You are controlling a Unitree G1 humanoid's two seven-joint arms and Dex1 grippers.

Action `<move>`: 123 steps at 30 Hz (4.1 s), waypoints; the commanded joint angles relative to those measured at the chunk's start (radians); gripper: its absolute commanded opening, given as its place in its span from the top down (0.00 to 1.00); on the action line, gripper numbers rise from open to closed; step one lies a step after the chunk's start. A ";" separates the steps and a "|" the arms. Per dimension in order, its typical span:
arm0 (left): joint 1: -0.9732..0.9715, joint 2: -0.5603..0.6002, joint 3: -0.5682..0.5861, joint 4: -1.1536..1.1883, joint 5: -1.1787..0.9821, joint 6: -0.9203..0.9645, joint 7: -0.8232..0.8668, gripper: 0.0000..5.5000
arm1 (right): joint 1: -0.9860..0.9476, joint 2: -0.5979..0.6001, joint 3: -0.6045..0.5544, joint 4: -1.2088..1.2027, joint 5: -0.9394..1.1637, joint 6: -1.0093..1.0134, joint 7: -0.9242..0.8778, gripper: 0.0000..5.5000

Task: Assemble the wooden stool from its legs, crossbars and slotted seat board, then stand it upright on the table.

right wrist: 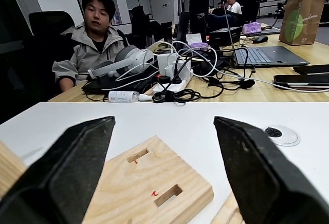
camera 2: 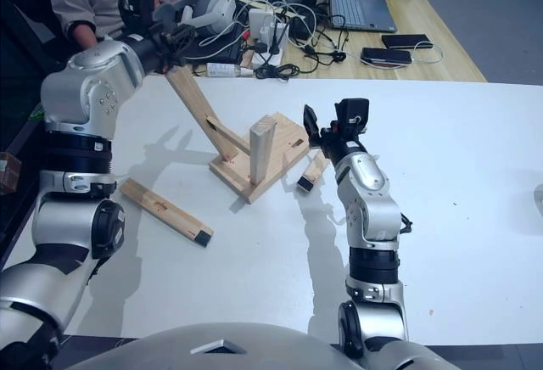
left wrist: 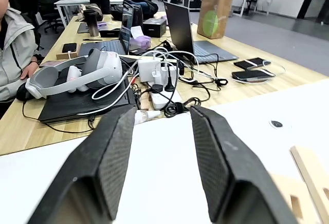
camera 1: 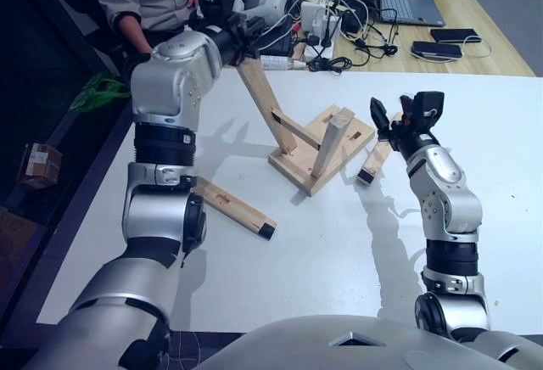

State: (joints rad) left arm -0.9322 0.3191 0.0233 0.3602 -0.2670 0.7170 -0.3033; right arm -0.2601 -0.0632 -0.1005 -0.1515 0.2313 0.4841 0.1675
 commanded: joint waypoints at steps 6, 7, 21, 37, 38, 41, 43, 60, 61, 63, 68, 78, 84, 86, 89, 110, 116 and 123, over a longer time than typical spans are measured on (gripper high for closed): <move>-0.057 -0.045 0.183 -0.317 -0.141 0.055 0.062 0.65 | 0.043 0.048 -0.020 -0.038 0.037 -0.003 -0.048 0.35; -0.047 -0.050 0.189 -0.399 -0.200 0.118 0.040 0.65 | 0.051 0.064 -0.031 -0.048 0.048 -0.011 -0.061 0.35; 0.348 -0.018 -0.056 -0.593 -0.261 0.381 0.000 0.65 | 0.127 0.097 0.037 -0.105 0.055 -0.003 -0.092 0.35; 0.466 0.015 -0.136 -0.625 -0.262 0.459 -0.056 0.65 | 0.114 0.084 0.054 -0.088 0.046 -0.014 -0.095 0.35; 0.492 0.021 -0.143 -0.627 -0.263 0.470 -0.062 0.65 | 0.115 0.083 0.054 -0.088 0.045 -0.013 -0.096 0.35; 0.484 -0.005 -0.085 -0.592 -0.272 0.475 -0.047 0.65 | 0.116 0.081 0.057 -0.085 0.042 -0.011 -0.099 0.35; 0.446 -0.023 -0.035 -0.607 -0.295 0.482 -0.041 0.65 | 0.114 0.081 0.058 -0.083 0.040 -0.012 -0.100 0.35; 0.340 0.017 -0.151 -0.486 -0.280 0.439 -0.054 0.65 | 0.076 0.087 0.067 -0.045 0.023 -0.038 -0.102 0.35; 0.366 0.032 -0.171 -0.487 -0.264 0.443 -0.056 0.65 | 0.076 0.088 0.067 -0.044 0.022 -0.039 -0.104 0.35; 0.386 0.015 -0.137 -0.467 -0.262 0.452 -0.039 0.65 | 0.074 0.092 0.070 -0.039 0.017 -0.041 -0.106 0.35; 0.280 -0.064 0.047 -0.572 -0.366 0.467 -0.005 0.65 | 0.074 0.094 0.071 -0.035 0.009 -0.053 -0.109 0.35; 0.148 0.144 0.363 -0.361 -0.301 0.233 0.081 0.65 | 0.251 -0.044 0.011 -0.155 0.043 -0.016 -0.009 0.35; 0.282 0.175 0.214 -0.179 -0.265 0.119 -0.198 0.65 | 0.241 -0.343 -0.079 -0.091 0.287 0.094 0.450 0.35; 0.273 0.183 0.184 -0.128 -0.266 0.090 -0.291 0.65 | 0.201 -0.409 -0.080 -0.062 0.323 0.116 0.538 0.35; 0.268 0.182 0.133 -0.122 -0.248 0.070 -0.357 0.65 | 0.169 -0.439 -0.054 -0.071 0.356 0.142 0.599 0.35; 0.492 0.117 0.018 -0.609 -0.312 0.250 -0.263 0.65 | 0.107 -0.354 0.023 -0.079 0.344 0.114 0.500 0.35; 0.589 0.226 0.111 -0.679 -0.353 0.233 -0.338 0.65 | 0.151 -0.413 0.019 -0.110 0.359 0.140 0.547 0.35; 0.248 0.224 0.057 0.027 -0.051 -0.073 -0.197 0.65 | 0.233 -0.488 0.092 -0.217 0.436 0.249 0.660 0.35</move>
State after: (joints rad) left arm -0.4801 0.6161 0.1070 0.1572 -0.3942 0.7561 -0.5682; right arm -0.0108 -0.5376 -0.0419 -0.3432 0.6546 0.7041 0.8177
